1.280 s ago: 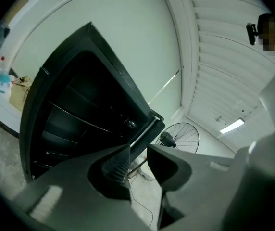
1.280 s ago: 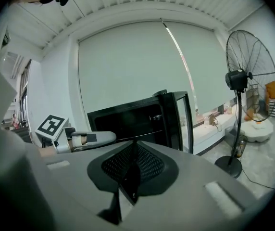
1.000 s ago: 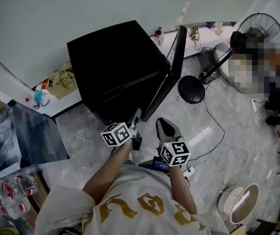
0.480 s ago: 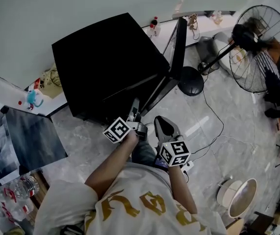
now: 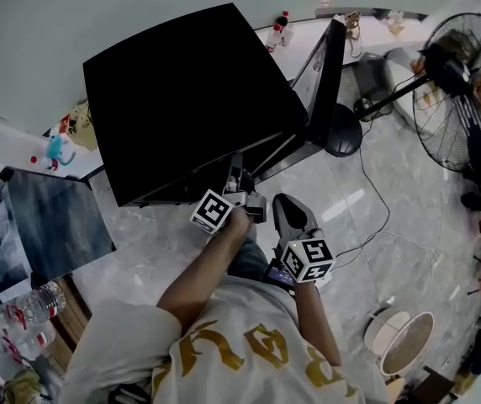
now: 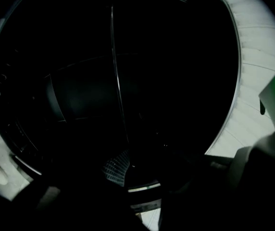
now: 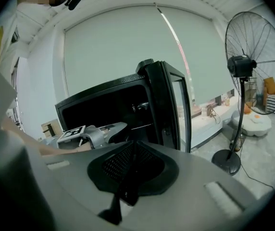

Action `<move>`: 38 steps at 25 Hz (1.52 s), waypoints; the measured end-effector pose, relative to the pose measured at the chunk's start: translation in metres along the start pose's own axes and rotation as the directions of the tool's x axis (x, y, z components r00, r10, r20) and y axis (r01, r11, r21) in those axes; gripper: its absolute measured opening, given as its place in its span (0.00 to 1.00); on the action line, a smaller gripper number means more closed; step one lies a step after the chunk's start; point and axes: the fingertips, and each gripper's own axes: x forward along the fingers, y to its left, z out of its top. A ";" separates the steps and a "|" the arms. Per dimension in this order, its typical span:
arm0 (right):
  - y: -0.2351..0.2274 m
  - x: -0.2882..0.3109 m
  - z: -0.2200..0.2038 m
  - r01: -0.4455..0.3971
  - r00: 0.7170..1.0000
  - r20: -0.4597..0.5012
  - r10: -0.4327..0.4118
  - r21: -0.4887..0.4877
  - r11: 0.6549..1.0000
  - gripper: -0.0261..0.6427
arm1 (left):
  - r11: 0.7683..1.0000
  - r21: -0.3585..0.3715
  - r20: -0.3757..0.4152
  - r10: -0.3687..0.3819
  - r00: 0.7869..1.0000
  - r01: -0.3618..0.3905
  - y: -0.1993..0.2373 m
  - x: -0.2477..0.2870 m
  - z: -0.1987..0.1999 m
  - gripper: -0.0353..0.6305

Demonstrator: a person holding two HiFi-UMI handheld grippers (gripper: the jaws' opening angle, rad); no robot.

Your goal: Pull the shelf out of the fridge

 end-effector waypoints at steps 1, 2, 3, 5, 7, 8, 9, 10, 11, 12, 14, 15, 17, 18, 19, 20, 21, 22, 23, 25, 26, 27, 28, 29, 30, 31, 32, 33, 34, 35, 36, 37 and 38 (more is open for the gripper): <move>0.000 0.001 -0.001 -0.002 1.000 -0.004 0.002 0.001 1.000 0.10 | 1.000 -0.008 0.001 0.005 1.000 -0.005 0.002 -0.001 -0.002 0.40; -0.001 0.002 -0.001 -0.004 1.000 -0.007 0.004 0.002 1.000 0.10 | 1.000 -0.019 0.002 0.012 1.000 -0.012 0.005 -0.002 -0.003 0.40; -0.001 0.002 -0.001 -0.004 1.000 -0.009 0.004 0.002 1.000 0.10 | 0.999 -0.030 0.005 0.019 1.000 -0.018 0.007 -0.002 -0.002 0.41; -0.002 0.004 -0.001 -0.005 1.000 -0.014 0.005 0.002 1.000 0.10 | 0.999 -0.039 0.017 0.019 1.000 -0.018 0.009 -0.001 0.001 0.41; -0.002 0.005 -0.002 -0.005 1.000 -0.016 0.005 -0.001 1.000 0.10 | 0.999 -0.035 0.033 0.011 0.999 -0.010 0.010 0.003 0.007 0.42; -0.002 0.005 -0.002 -0.005 1.000 -0.017 0.005 -0.003 1.000 0.10 | 0.999 -0.047 0.045 0.007 0.999 -0.005 0.010 0.005 0.010 0.42; -0.002 0.004 -0.004 -0.006 1.000 -0.018 0.006 -0.003 1.000 0.10 | 0.997 -0.075 0.060 0.001 0.998 0.003 0.009 0.008 0.012 0.42; -0.002 0.004 -0.005 -0.007 1.000 -0.020 0.007 -0.002 1.000 0.10 | 0.994 -0.109 0.077 -0.005 0.997 0.014 0.007 0.011 0.014 0.42; -0.002 0.004 -0.005 -0.008 1.000 -0.022 0.008 -0.002 1.000 0.10 | 0.992 -0.124 0.089 -0.008 0.996 0.019 0.007 0.012 0.016 0.42; -0.003 0.003 -0.006 -0.008 1.000 -0.023 0.008 -0.001 1.000 0.10 | 0.993 -0.117 0.093 -0.006 0.996 0.017 0.009 0.013 0.017 0.41; -0.004 0.003 -0.005 -0.007 1.000 -0.025 0.007 -0.001 1.000 0.10 | 0.995 -0.097 0.086 -0.005 0.996 0.013 0.011 0.014 0.018 0.28; -0.005 0.003 -0.005 -0.007 1.000 -0.025 0.007 -0.002 1.000 0.10 | 0.994 -0.107 0.084 -0.011 0.996 0.020 0.010 0.015 0.018 0.26; -0.007 0.003 -0.004 -0.008 1.000 -0.024 0.008 -0.001 1.000 0.10 | 0.993 -0.113 0.078 -0.017 0.997 0.026 0.010 0.014 0.017 0.26; -0.007 0.003 -0.004 -0.009 1.000 -0.024 0.009 0.000 1.000 0.10 | 0.993 -0.112 0.076 -0.018 0.997 0.026 0.010 0.014 0.017 0.26; -0.007 0.002 -0.004 -0.009 1.000 -0.024 0.009 0.000 1.000 0.10 | 0.994 -0.103 0.072 -0.014 0.997 0.022 0.011 0.014 0.017 0.26; -0.007 0.002 -0.004 -0.010 1.000 -0.024 0.010 0.001 1.000 0.09 | 0.997 -0.082 0.067 -0.006 0.998 0.011 0.013 0.013 0.018 0.26; -0.007 0.002 -0.005 -0.011 1.000 -0.024 0.011 0.001 1.000 0.09 | 0.998 -0.065 0.062 0.002 0.998 0.002 0.016 0.012 0.019 0.26; -0.006 0.002 -0.005 -0.011 1.000 -0.024 0.011 0.001 1.000 0.09 | 0.998 -0.059 0.058 0.007 0.998 -0.004 0.017 0.011 0.020 0.26; -0.006 0.002 -0.005 -0.012 1.000 -0.024 0.012 0.001 1.000 0.09 | 0.998 -0.059 0.055 0.010 0.998 -0.006 0.018 0.011 0.020 0.25; -0.006 0.001 -0.005 -0.012 1.000 -0.023 0.012 -0.001 1.000 0.09 | 0.998 -0.063 0.045 0.011 0.999 -0.008 0.018 0.008 0.018 0.25; -0.006 0.000 -0.005 -0.011 1.000 -0.022 0.011 -0.001 1.000 0.09 | 0.998 -0.064 0.038 0.010 0.999 -0.007 0.017 0.006 0.017 0.25; -0.006 -0.001 -0.005 -0.011 1.000 -0.019 0.011 0.000 1.000 0.09 | 0.998 -0.063 0.031 0.009 0.999 -0.007 0.017 0.004 0.015 0.25; -0.005 -0.003 -0.004 -0.010 1.000 -0.016 0.010 0.002 1.000 0.09 | 0.998 -0.062 0.023 0.010 1.000 -0.009 0.016 0.001 0.013 0.25; -0.005 -0.005 -0.004 -0.008 1.000 -0.012 0.008 0.002 1.000 0.09 | 0.998 -0.061 0.015 0.012 1.000 -0.011 0.016 -0.002 0.010 0.25; -0.005 -0.006 -0.003 -0.006 1.000 -0.007 0.006 0.002 1.000 0.09 | 0.998 -0.062 0.007 0.015 1.000 -0.014 0.015 -0.005 0.007 0.25; -0.004 -0.008 -0.002 -0.003 1.000 -0.003 0.003 0.001 1.000 0.09 | 0.998 -0.067 -0.001 0.015 1.000 -0.015 0.014 -0.009 0.004 0.25; -0.003 -0.009 -0.001 -0.002 1.000 0.002 0.002 -0.001 1.000 0.09 | 0.997 -0.082 -0.009 0.009 1.000 -0.010 0.012 -0.012 0.000 0.25; -0.003 -0.011 -0.001 0.000 1.000 0.007 0.000 -0.002 1.000 0.09 | 0.994 -0.111 -0.016 -0.004 1.000 0.003 0.007 -0.015 -0.005 0.25; -0.003 -0.014 -0.001 0.003 1.000 0.011 -0.003 -0.002 1.000 0.09 | 0.990 -0.138 -0.024 -0.018 1.000 0.015 0.001 -0.019 -0.011 0.25; -0.003 -0.017 -0.001 0.007 1.000 0.015 -0.007 0.000 1.000 0.08 | 0.990 -0.141 -0.037 -0.018 0.999 0.012 0.000 -0.024 -0.017 0.25; -0.003 -0.020 -0.001 0.011 1.000 0.020 -0.011 0.003 1.000 0.08 | 0.993 -0.117 -0.055 -0.002 0.999 -0.004 0.003 -0.030 -0.022 0.25; -0.004 -0.023 -0.001 0.014 1.000 0.026 -0.014 0.008 1.000 0.08 | 0.995 -0.093 -0.070 0.014 0.997 -0.021 0.007 -0.036 -0.025 0.25; -0.003 -0.025 -0.001 0.016 0.999 0.032 -0.017 0.013 1.000 0.08 | 0.996 -0.080 -0.082 0.022 0.996 -0.029 0.008 -0.040 -0.028 0.25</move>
